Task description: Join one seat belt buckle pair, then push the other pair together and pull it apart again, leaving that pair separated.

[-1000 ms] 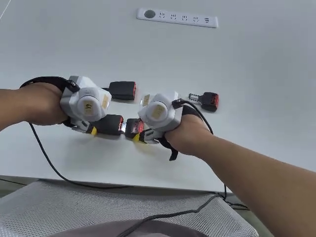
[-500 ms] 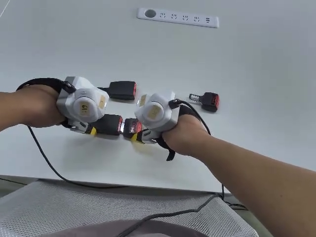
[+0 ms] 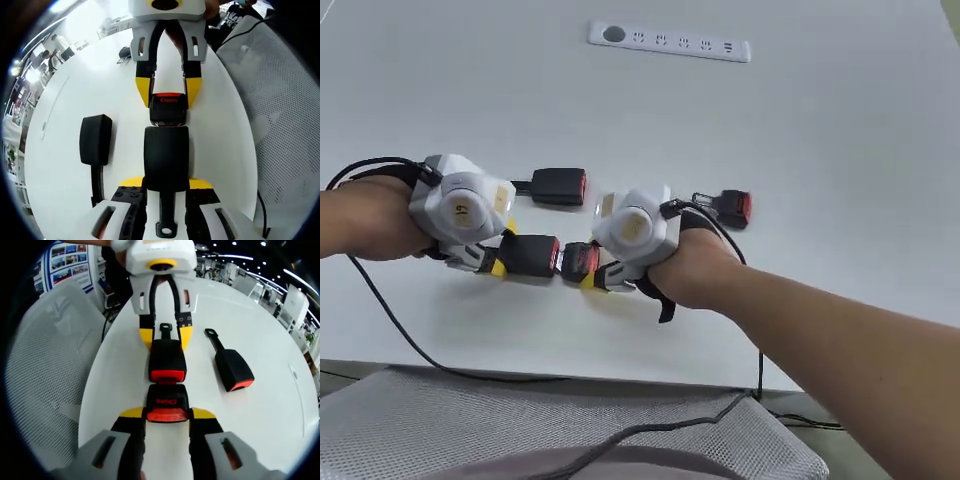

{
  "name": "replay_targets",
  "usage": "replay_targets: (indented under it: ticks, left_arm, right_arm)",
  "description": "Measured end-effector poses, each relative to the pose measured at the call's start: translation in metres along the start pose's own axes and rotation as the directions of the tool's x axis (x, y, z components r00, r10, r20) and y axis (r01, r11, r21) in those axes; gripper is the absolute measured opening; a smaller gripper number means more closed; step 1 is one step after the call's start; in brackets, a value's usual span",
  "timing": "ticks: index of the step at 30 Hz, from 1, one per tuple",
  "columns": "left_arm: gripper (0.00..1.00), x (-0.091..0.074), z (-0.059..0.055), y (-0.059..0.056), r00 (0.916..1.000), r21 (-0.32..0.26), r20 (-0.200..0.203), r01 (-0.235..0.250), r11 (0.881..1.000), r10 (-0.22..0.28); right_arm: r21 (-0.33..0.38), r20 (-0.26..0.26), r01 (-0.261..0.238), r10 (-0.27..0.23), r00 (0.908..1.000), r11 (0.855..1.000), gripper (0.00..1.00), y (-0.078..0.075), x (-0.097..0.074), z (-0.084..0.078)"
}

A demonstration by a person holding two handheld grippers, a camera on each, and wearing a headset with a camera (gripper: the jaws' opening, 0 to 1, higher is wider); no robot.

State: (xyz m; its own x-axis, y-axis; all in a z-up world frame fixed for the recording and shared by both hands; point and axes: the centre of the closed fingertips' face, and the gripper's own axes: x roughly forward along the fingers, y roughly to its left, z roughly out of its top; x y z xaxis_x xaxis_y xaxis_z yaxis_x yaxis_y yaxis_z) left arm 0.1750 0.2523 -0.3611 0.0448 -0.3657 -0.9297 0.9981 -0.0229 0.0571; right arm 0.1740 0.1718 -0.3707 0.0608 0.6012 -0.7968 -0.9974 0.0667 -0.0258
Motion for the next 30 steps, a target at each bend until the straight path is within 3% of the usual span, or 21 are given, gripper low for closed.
replay_targets:
  ticks: [17, 25, 27, 28, 30]
  left_arm:
    - [0.3, 0.0, 0.003, -0.002, 0.9999, 0.011, -0.015, -0.004, 1.0, 0.004]
    - [0.32, 0.007, -0.009, 0.009, 0.999, 0.015, -0.028, -0.034, 0.999, 0.035]
    - [0.33, 0.005, -0.009, 0.01, 0.9992, -0.004, -0.014, -0.037, 0.999, 0.037]
    - [0.33, 0.003, -0.007, 0.009, 0.9994, -0.054, 0.009, -0.032, 0.998, 0.032]
    - [0.33, -0.006, -0.002, 0.011, 0.9985, -0.082, 0.034, -0.04, 0.996, 0.043]
  right_arm:
    - [0.03, 0.001, -0.002, 0.002, 1.0, 1.0, 0.33, 0.001, -0.002, -0.004]
    - [0.034, 0.016, 0.004, -0.004, 0.9999, 0.999, 0.35, 0.001, -0.005, 0.001]
    - [0.05, 0.019, 0.012, -0.013, 0.9997, 0.999, 0.4, 0.0, -0.006, 0.003]
    - [0.076, 0.013, 0.016, -0.017, 0.9998, 0.997, 0.43, 0.0, -0.007, 0.003]
    - [0.053, 0.028, -0.001, -0.001, 0.9996, 0.999, 0.41, 0.004, -0.01, 0.007]
